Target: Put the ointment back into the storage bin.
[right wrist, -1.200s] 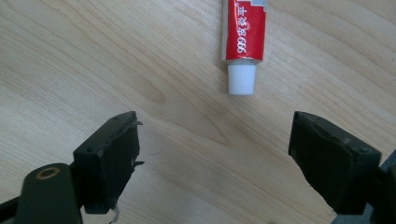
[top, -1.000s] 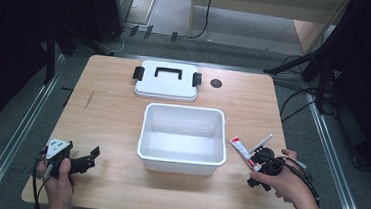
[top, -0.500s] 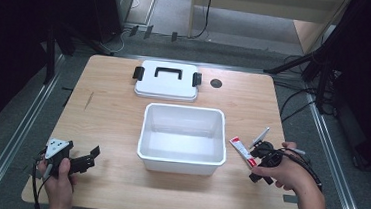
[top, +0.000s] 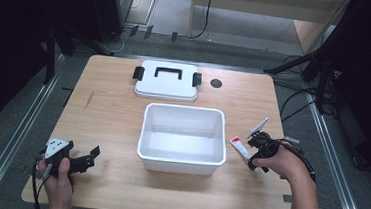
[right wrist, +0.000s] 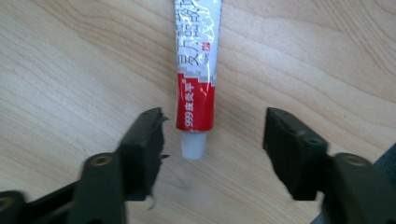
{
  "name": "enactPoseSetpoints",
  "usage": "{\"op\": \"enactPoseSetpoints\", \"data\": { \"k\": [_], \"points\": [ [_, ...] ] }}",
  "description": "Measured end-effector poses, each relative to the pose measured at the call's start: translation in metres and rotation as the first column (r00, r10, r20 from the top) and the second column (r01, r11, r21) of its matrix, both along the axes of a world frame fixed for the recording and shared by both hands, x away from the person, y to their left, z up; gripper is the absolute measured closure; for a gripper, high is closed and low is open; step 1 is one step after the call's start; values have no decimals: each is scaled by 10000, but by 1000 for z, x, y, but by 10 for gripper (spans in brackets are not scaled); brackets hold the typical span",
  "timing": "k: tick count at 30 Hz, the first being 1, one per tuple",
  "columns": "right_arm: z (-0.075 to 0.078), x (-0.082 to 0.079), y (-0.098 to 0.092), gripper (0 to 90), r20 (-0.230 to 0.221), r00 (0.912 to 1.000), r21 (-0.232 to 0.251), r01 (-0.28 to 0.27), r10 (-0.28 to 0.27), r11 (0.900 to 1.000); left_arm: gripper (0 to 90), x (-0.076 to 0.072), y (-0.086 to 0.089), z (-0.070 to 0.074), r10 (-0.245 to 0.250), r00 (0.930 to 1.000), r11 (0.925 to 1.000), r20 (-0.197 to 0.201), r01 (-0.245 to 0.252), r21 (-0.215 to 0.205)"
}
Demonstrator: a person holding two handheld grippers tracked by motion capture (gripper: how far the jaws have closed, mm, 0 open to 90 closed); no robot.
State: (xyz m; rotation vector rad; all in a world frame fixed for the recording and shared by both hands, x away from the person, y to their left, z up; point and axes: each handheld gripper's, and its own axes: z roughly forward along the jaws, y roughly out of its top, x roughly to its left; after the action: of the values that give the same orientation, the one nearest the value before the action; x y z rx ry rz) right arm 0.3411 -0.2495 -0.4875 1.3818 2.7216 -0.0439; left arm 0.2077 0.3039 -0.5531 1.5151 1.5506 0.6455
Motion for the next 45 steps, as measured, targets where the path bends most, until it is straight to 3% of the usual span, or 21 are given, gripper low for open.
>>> {"op": "enactPoseSetpoints", "data": {
  "k": [8,12,19,26,29,35,45],
  "points": [
    [-4,13,9,521,143,9996,199,249,-252,9995,0,0,0,0,-49,10000,10000,-62,49,-1],
    [-6,17,13,567,144,9999,72,-85,84,9999,0,1,0,0,-65,10000,10000,-74,65,9],
    [-8,22,22,681,-79,9999,185,-100,102,9998,0,1,0,0,-82,9999,10000,-94,82,-2],
    [-13,26,27,719,-192,9997,165,-145,148,9998,0,1,1,0,-94,9999,9999,-94,93,-58],
    [-12,26,28,726,-45,10000,77,-16,17,10000,0,1,1,0,-97,9999,9999,-113,96,-61],
    [3,28,24,728,316,9975,763,601,-626,9953,0,1,1,0,-125,9998,9999,-144,124,-78],
    [43,27,25,729,433,9952,1093,826,-878,9906,0,2,0,0,-125,9998,9999,-142,124,-53]
  ]
}}
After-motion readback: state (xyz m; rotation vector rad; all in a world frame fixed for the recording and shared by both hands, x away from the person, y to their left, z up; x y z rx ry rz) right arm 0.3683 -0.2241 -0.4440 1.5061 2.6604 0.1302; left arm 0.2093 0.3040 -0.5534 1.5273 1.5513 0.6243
